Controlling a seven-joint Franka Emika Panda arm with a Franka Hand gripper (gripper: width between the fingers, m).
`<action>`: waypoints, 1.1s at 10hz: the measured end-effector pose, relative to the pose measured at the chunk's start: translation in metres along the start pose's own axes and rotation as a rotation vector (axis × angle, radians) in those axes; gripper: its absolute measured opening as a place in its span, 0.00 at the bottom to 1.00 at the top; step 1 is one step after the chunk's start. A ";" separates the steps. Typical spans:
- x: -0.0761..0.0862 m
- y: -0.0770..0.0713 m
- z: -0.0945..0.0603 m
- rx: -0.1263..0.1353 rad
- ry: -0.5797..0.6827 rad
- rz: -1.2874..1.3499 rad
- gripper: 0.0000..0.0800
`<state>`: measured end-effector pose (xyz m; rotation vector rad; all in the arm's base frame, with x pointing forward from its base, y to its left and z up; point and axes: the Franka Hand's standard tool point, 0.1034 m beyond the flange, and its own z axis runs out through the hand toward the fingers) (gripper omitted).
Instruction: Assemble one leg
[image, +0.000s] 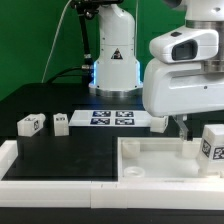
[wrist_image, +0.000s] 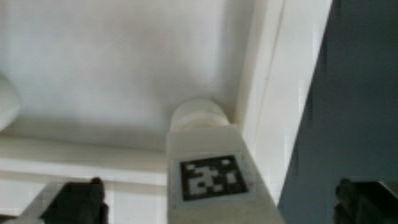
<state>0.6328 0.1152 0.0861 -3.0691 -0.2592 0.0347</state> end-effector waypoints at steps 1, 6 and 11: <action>0.002 0.002 0.002 0.001 0.002 0.005 0.81; 0.004 0.000 0.006 0.003 0.000 -0.003 0.79; 0.003 0.001 0.007 0.003 -0.001 0.001 0.36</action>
Offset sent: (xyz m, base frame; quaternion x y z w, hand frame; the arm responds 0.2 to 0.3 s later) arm 0.0130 0.0046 0.0077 0.0141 -0.0113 0.0048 0.9998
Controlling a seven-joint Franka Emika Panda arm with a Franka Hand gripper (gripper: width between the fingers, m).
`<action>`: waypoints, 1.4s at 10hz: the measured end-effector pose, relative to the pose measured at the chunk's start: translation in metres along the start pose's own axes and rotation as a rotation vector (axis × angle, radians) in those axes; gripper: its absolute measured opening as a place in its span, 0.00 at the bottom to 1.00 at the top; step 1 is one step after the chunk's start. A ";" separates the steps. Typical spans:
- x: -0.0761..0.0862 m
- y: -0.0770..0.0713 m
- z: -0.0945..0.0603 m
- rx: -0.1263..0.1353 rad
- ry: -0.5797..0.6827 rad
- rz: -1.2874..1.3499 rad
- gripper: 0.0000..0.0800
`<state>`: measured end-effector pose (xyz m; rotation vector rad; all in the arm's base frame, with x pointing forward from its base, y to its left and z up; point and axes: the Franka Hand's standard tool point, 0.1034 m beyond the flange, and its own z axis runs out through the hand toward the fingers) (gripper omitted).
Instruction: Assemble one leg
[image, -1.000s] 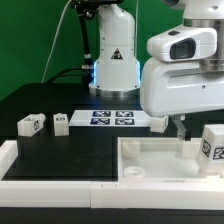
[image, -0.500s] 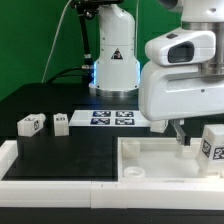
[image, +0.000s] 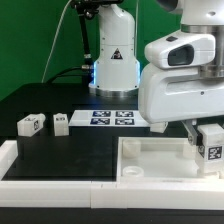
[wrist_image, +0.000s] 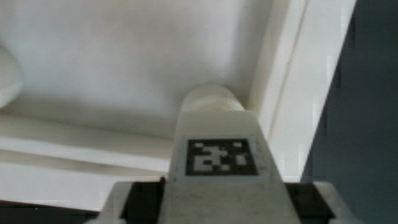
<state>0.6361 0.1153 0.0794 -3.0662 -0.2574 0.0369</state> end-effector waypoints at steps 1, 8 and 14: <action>0.000 0.000 0.000 0.000 0.000 0.026 0.36; 0.000 -0.003 0.002 0.043 0.028 0.808 0.36; 0.001 -0.005 0.002 0.035 0.025 1.114 0.36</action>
Offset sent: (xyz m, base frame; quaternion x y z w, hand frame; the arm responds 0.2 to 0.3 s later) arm 0.0000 0.0000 0.0000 0.0000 0.0000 0.2667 0.9638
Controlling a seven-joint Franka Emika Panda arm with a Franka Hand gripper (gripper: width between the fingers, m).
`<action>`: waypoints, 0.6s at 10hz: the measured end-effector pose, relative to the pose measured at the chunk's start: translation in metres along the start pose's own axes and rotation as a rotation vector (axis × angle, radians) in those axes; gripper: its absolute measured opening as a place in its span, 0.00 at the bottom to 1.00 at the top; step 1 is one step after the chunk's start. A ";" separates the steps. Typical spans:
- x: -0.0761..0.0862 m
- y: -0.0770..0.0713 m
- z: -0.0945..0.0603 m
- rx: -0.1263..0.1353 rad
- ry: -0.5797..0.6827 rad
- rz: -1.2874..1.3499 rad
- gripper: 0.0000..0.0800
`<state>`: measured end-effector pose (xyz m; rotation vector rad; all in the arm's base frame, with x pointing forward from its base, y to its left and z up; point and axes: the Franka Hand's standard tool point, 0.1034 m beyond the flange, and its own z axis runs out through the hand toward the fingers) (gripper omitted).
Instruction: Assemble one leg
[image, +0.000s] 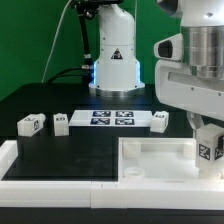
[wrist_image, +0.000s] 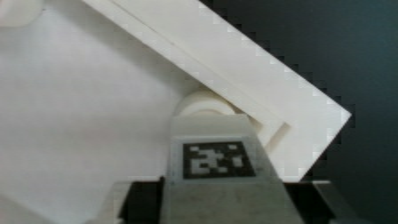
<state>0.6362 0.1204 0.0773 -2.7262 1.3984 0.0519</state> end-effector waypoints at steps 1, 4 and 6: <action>-0.001 0.000 0.000 0.000 0.000 -0.040 0.59; -0.006 -0.001 0.002 -0.004 -0.001 -0.279 0.80; -0.004 -0.003 0.002 -0.010 -0.003 -0.579 0.81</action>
Offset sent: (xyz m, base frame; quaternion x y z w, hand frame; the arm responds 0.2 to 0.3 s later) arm -0.0012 0.0021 -0.0025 -0.0188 0.0054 -0.2405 0.9705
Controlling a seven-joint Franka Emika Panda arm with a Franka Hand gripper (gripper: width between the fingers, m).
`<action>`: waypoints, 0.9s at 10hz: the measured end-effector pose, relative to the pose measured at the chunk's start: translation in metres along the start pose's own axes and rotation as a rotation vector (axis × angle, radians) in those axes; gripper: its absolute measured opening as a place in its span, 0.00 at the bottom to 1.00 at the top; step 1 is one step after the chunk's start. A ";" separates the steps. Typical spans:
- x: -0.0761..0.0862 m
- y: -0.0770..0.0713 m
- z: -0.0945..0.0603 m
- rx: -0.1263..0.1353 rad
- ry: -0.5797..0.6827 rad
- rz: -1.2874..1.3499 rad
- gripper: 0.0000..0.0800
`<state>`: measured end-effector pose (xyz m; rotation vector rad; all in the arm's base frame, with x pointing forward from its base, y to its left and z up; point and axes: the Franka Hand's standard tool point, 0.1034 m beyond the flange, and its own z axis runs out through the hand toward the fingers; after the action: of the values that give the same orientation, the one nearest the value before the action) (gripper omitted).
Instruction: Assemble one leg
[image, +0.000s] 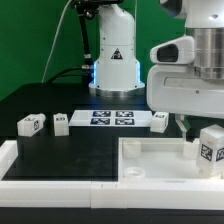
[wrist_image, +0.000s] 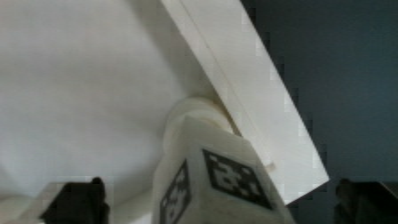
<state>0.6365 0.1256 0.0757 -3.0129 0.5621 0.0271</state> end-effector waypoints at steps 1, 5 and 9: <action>0.002 -0.001 -0.001 0.000 0.001 -0.127 0.81; 0.006 0.001 -0.003 -0.002 0.004 -0.548 0.81; 0.007 0.003 -0.003 -0.008 0.006 -0.726 0.67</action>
Offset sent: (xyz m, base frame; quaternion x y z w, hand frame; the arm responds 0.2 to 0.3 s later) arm 0.0084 -0.0007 0.0050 -0.0176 -0.0195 -0.2187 0.9754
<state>0.6423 0.1196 0.0784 -3.0234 -0.5448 -0.0231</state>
